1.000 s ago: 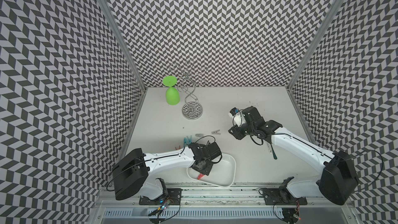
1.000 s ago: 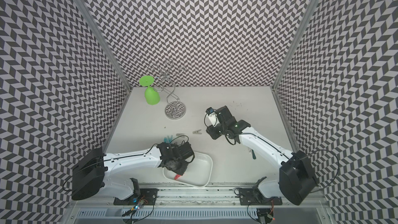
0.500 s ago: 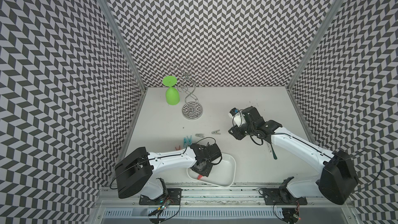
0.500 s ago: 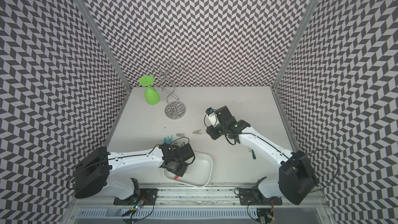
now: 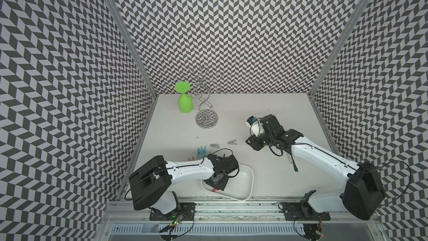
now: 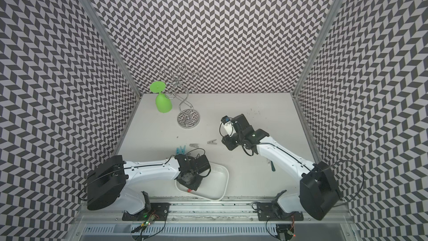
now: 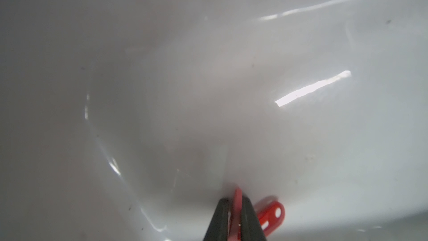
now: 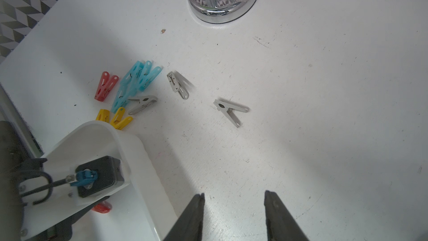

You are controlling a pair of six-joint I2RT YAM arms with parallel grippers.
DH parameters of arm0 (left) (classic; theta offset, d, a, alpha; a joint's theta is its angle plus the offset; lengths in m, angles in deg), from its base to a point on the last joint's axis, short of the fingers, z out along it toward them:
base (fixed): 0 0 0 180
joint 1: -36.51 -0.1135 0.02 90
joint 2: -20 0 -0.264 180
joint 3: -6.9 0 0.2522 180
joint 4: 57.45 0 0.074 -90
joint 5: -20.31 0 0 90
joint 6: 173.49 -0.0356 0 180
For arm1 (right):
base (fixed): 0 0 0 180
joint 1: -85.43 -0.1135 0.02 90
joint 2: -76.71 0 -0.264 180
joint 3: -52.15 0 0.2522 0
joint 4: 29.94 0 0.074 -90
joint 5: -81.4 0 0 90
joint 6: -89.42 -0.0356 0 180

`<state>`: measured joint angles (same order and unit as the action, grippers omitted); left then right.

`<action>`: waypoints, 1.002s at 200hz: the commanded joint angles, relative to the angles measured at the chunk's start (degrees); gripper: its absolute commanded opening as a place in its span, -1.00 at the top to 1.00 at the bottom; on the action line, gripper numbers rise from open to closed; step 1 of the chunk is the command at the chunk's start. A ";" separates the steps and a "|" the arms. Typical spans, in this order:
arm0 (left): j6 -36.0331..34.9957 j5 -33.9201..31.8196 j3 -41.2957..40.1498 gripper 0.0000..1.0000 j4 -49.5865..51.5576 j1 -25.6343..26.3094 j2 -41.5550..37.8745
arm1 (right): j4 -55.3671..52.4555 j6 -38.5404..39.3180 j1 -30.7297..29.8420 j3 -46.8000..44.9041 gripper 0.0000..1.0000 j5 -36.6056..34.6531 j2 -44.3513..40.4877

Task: Take the clothespins out of the storage box
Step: Pick up the clothespin from the storage box, then place the clothespin at the center of the board.

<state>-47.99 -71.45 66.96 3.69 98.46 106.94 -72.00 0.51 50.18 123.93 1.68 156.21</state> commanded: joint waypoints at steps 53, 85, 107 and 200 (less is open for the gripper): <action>-3.60 -5.27 8.39 1.00 0.62 -0.35 -5.77 | 1.13 0.81 -0.31 1.26 0.09 0.04 0.09; -6.45 -7.52 13.70 1.00 -0.04 -2.27 -8.08 | 1.40 0.77 -0.31 1.64 0.09 -0.78 0.08; -8.71 -7.41 16.24 1.00 -1.24 -6.86 -8.63 | 1.40 0.77 -0.30 1.89 0.07 -1.05 0.14; -19.01 -5.03 21.15 1.00 -10.86 -19.99 5.20 | 3.66 -2.32 2.29 -0.67 -0.10 -4.03 -3.10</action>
<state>-63.20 -77.79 87.14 -2.89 79.51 109.19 -71.45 -0.15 50.99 124.28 -1.42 155.86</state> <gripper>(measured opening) 0.078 0.541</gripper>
